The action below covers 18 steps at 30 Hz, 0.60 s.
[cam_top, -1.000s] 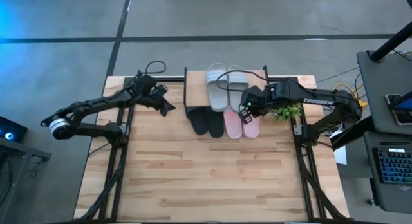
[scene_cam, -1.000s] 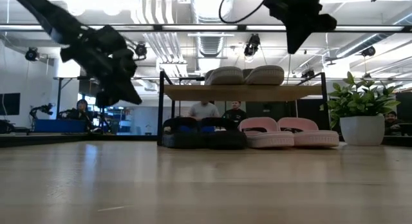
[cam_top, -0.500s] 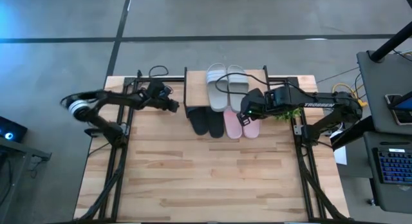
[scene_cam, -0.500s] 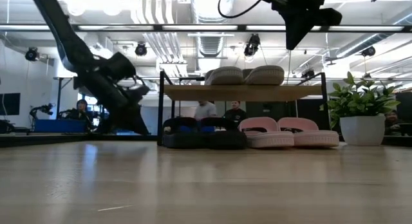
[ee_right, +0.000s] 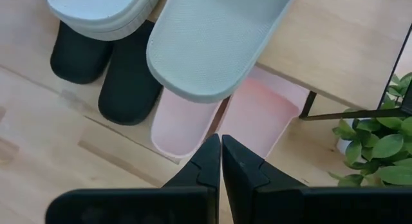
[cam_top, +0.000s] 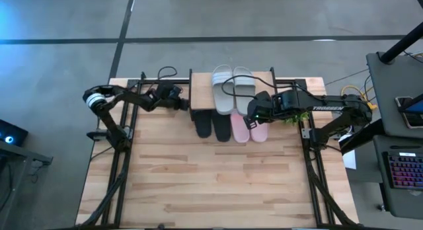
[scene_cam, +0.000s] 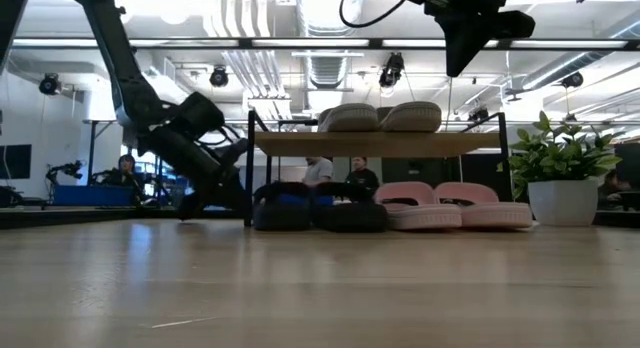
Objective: Pick and place slides into the shelf
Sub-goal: Adjust the black slippers under the shelf
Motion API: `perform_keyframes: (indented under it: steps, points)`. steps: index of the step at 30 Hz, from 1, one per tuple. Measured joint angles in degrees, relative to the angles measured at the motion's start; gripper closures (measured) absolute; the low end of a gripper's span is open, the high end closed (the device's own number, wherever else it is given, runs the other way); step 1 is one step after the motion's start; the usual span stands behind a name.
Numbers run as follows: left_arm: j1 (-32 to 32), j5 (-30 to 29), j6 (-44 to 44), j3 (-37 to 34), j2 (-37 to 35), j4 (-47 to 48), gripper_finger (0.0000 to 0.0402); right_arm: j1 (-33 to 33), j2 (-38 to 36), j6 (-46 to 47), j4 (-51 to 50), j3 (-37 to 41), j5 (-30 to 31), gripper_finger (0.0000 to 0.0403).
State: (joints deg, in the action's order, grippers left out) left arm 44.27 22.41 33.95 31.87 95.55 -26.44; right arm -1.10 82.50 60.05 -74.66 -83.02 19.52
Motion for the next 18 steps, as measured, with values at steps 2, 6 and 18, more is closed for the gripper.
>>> perform_keyframes:
  steps: [2,6,18]
  points:
    - [0.0,0.0,-0.2,0.5,-0.3,-0.2,0.0402,0.0,0.0,0.0,0.0,0.0,0.1,0.0394]
    - [0.0,-0.1,-1.6,1.0,-0.6,-0.2,0.0402,0.0,0.0,0.0,-0.1,0.0,0.1,0.0394]
    - [0.4,-1.1,-3.1,0.2,-2.5,4.1,0.0402,0.8,0.0,1.6,-0.5,0.0,-0.4,0.0394]
